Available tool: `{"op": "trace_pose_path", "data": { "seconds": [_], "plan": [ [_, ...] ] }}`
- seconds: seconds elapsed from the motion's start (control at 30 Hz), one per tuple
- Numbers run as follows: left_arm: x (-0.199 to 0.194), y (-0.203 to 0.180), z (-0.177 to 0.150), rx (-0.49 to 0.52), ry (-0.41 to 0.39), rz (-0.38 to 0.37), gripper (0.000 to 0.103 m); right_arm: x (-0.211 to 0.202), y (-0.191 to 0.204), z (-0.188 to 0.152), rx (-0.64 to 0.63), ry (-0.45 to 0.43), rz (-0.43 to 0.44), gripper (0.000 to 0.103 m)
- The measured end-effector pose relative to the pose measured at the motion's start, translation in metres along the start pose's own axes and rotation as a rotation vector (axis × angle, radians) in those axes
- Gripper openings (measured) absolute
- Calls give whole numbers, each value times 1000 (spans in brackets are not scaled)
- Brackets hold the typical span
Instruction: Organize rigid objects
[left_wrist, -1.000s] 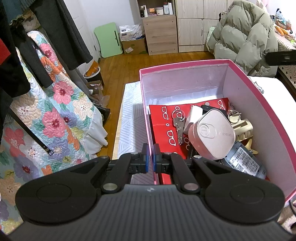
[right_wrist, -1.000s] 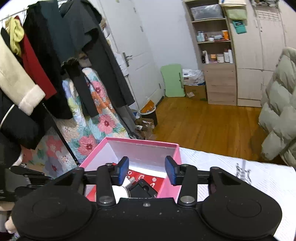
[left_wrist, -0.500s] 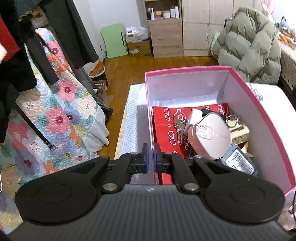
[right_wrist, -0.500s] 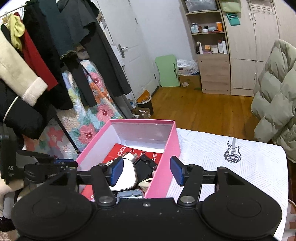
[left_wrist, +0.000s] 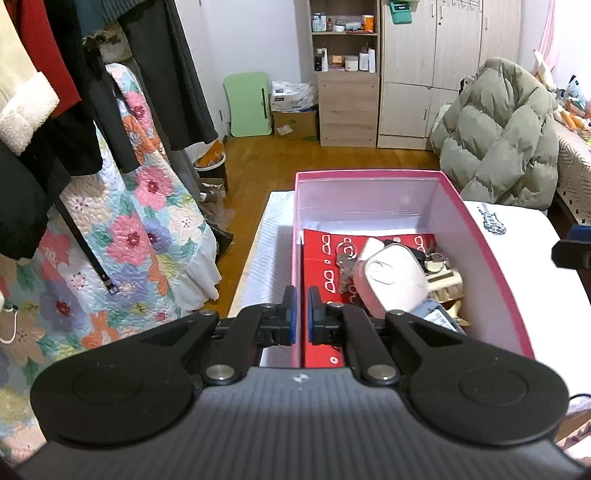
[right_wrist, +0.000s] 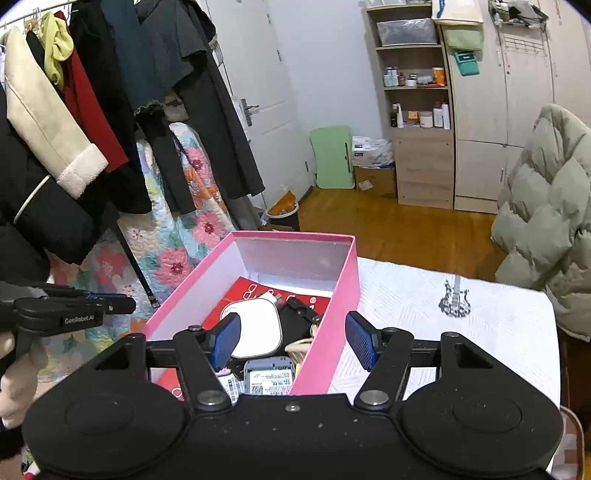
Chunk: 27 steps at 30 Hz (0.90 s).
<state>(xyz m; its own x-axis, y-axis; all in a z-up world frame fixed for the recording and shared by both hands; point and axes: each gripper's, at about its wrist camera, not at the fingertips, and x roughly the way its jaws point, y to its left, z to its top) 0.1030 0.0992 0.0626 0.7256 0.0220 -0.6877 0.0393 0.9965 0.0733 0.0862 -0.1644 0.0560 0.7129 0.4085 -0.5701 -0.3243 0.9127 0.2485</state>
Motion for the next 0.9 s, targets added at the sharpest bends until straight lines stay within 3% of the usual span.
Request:
{"op": "trace_pose_path", "data": {
  "seconds": [0.27,0.43,0.57,0.73,0.9],
  "plan": [
    [-21,-22,-9,-5,-10,-6,7,-16,-2,-6,7,5,-30,71],
    [-30,-33,-17,-16,17,-6,37,-28,-2,-12,-1,17,-66,75],
    [-39,-40,-24,-17,19,-35,49,-37,0,-18,-10,23,-103,79],
    [-49,-51,-33,4,10,-33,76,-53,6,-28,-21,13,-179,92],
    [-57,-62,-40,18,25,-33,92,-68,10,-35,-18,39,-236,96]
  ]
}}
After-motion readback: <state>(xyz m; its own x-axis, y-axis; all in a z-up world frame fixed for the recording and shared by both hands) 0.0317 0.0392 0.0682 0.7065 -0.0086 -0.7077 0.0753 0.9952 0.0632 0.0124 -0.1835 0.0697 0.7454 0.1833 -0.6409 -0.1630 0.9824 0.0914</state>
